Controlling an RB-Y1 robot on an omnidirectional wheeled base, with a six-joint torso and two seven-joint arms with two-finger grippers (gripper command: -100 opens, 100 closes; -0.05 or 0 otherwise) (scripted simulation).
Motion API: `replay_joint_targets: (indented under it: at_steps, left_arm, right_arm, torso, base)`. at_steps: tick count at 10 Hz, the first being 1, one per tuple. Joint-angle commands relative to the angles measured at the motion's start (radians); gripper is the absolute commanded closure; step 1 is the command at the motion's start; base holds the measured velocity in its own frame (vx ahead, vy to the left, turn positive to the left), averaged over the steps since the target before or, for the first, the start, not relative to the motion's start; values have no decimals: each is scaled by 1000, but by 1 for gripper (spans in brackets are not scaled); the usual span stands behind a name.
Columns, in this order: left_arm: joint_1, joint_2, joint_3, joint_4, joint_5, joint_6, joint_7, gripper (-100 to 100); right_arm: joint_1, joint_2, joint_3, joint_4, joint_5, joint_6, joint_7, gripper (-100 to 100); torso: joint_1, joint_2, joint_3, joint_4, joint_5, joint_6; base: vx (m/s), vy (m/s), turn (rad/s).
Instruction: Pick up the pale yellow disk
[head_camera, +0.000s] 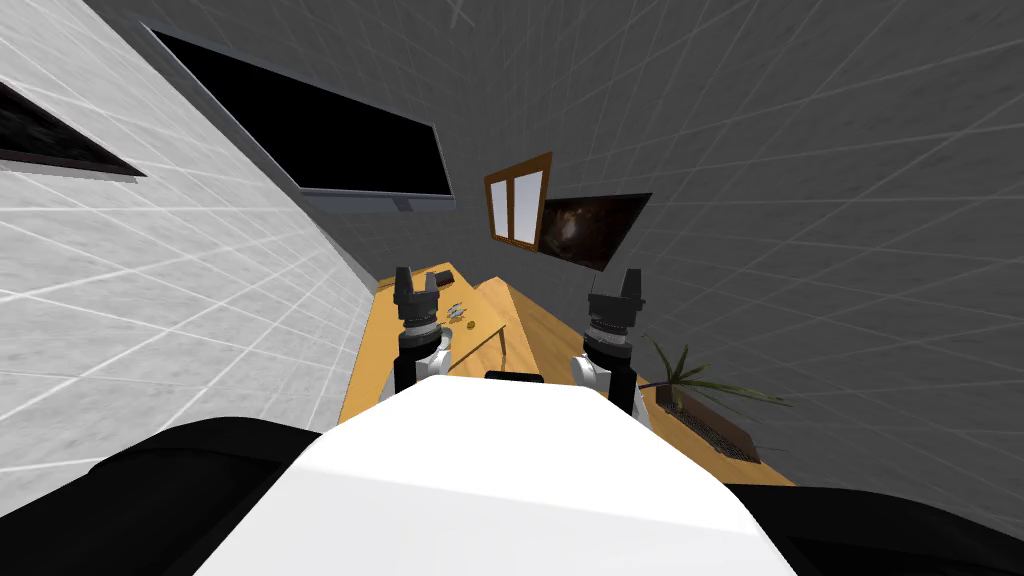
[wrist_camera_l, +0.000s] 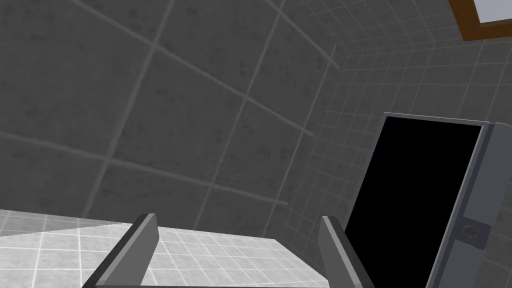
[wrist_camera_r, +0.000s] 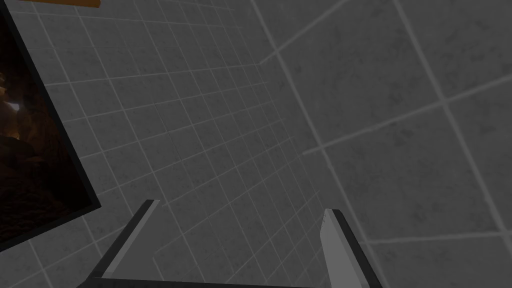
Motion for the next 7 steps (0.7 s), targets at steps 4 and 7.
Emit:
replay_joint_targets:
  at_steps: [4,7]
  left_arm:
    - [-10,98,47,56,58,70,61,-100]
    - [-19,155,86,122,121,143,117,-100]
  right_arm:
    - [0,0,0,0,0,0,0,0]
    - [0,0,0,0,0,0,0,0]
  torso:
    - [-3,-1,0,0,-1,0]
    - [-4,-2,-1,0,-1,0]
  base:
    - [8,-44,-104]
    - [24,-69,-132]
